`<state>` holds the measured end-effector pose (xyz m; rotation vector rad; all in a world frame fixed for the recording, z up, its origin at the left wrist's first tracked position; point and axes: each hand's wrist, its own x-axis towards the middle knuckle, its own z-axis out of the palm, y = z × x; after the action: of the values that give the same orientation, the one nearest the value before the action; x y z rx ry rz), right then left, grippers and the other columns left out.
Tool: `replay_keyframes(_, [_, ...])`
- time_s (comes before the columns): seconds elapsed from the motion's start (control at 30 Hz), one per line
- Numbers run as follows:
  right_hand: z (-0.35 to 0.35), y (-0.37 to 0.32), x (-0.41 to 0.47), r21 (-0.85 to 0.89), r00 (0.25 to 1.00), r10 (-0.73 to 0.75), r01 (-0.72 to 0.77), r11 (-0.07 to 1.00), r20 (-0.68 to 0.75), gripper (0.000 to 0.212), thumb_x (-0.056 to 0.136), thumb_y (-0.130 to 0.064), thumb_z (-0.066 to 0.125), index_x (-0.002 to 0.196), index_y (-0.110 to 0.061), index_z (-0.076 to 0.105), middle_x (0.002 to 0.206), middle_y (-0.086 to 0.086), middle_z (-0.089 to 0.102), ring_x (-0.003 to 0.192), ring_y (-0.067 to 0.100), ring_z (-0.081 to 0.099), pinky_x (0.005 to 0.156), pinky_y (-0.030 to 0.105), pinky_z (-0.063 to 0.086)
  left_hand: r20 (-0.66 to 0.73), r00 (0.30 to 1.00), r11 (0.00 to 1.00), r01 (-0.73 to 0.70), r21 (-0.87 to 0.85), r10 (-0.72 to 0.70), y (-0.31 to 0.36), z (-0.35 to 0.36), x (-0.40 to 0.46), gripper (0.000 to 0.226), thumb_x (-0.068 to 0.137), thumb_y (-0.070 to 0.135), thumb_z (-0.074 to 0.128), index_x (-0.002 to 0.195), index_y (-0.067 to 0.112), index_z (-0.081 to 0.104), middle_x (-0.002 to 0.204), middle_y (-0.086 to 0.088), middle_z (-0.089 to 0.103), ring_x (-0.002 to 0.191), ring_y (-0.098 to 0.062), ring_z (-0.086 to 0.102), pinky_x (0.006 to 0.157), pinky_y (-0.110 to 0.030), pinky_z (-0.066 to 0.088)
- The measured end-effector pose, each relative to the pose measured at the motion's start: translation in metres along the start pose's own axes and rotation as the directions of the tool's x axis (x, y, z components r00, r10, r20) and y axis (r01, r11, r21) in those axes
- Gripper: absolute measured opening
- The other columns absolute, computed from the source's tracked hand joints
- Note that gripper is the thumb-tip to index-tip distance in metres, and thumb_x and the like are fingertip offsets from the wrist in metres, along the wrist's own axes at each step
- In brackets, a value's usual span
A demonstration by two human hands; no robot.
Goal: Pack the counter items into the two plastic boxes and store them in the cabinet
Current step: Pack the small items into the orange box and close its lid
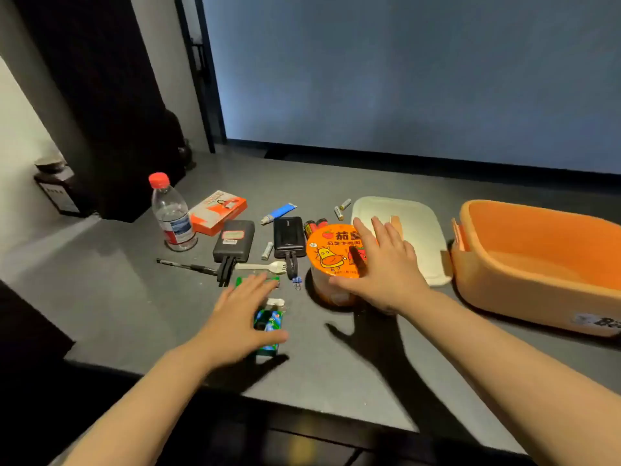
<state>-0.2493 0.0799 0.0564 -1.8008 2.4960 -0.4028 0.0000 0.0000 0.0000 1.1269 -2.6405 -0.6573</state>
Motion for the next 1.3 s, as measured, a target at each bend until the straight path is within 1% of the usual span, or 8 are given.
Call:
replay_keyframes(0.1, [0.016,-0.009,0.025,0.015,0.998,0.017,-0.018,1.000,0.059,0.121,0.060,-0.083,0.059,0.152,-0.034,-0.002,0.162,0.008,0.002,0.148,0.031,0.002,0.114,0.056,0.014,0.234,0.969,0.981,-0.116,0.152,0.078,-0.031,-0.005,0.005,0.118,0.053,0.074,0.071,0.148,0.041,0.010,0.154,0.020,-0.004,0.142,-0.001,-0.009,0.115,-0.033,-0.011])
replay_keyframes(0.43, [0.039,-0.006,0.048,0.067,0.983,0.089,-0.101,0.993,0.161,0.125,0.049,-0.087,0.062,0.147,-0.040,0.000,0.161,0.006,-0.002,0.148,0.029,-0.006,0.113,0.060,0.010,0.213,0.972,0.980,-0.132,0.148,0.099,-0.067,0.000,0.020,0.088,0.051,0.068,0.068,0.130,0.048,0.037,0.123,0.027,0.036,0.118,0.002,0.031,0.096,-0.021,0.023])
replay_keyframes(0.73, [0.015,-0.010,0.047,0.320,0.995,0.099,-0.102,0.942,0.025,0.111,0.050,-0.060,0.078,0.143,-0.041,0.021,0.138,-0.003,0.034,0.129,0.022,0.029,0.102,0.041,0.029,-0.119,0.993,0.986,-0.018,-0.163,-0.002,-0.040,-0.004,0.027,0.071,0.047,0.047,0.083,0.112,0.045,0.055,0.108,0.030,0.052,0.105,0.005,0.049,0.081,-0.013,0.040])
replay_keyframes(0.87, [-0.035,0.011,0.037,0.428,0.988,0.115,-0.058,0.902,-0.108,0.112,0.042,-0.066,0.071,0.140,-0.047,0.020,0.140,-0.009,0.032,0.129,0.015,0.028,0.103,0.040,0.032,-0.435,0.899,0.979,-0.045,-0.197,-0.046,0.002,-0.033,0.075,0.068,0.049,0.028,0.091,0.109,0.035,0.059,0.100,0.017,0.057,0.091,0.007,0.051,0.079,0.002,0.034])
replay_keyframes(0.93, [-0.067,0.035,0.030,0.428,0.978,0.140,-0.061,0.902,-0.155,0.112,0.044,-0.066,0.074,0.141,-0.048,0.020,0.143,-0.011,0.031,0.131,0.015,0.027,0.105,0.042,0.033,-0.494,0.869,0.976,-0.072,-0.204,-0.039,0.035,-0.042,0.107,0.066,0.052,0.029,0.090,0.111,0.029,0.061,0.101,0.009,0.059,0.091,0.000,0.051,0.083,-0.007,0.038])
replay_keyframes(1.0, [-0.096,0.067,0.021,0.421,0.963,0.181,-0.083,0.903,-0.198,0.112,0.046,-0.064,0.078,0.142,-0.047,0.022,0.144,-0.012,0.031,0.132,0.014,0.027,0.107,0.043,0.032,-0.505,0.863,0.970,-0.101,-0.219,-0.024,0.073,-0.041,0.136,0.065,0.054,0.034,0.088,0.113,0.028,0.061,0.102,0.006,0.059,0.092,-0.006,0.053,0.080,-0.021,0.042])
replay_keyframes(1.2, [-0.147,0.170,-0.016,0.400,0.890,0.372,-0.250,0.882,-0.263,0.114,0.041,-0.070,0.072,0.142,-0.047,0.024,0.143,-0.015,0.033,0.131,0.014,0.032,0.106,0.050,0.037,-0.429,0.901,0.913,-0.230,-0.338,0.068,0.189,-0.001,0.188,0.065,0.055,0.042,0.083,0.113,0.032,0.059,0.103,0.012,0.053,0.083,0.010,0.051,0.064,-0.008,0.034])
replay_keyframes(1.3, [-0.155,0.222,-0.035,0.358,0.835,0.470,-0.362,0.861,-0.286,0.114,0.041,-0.071,0.073,0.142,-0.047,0.025,0.143,-0.013,0.035,0.131,0.016,0.034,0.106,0.052,0.037,-0.386,0.906,0.893,-0.312,-0.325,0.176,0.238,0.024,0.209,0.067,0.055,0.044,0.083,0.115,0.030,0.057,0.103,0.012,0.052,0.085,0.001,0.052,0.062,-0.010,0.036])
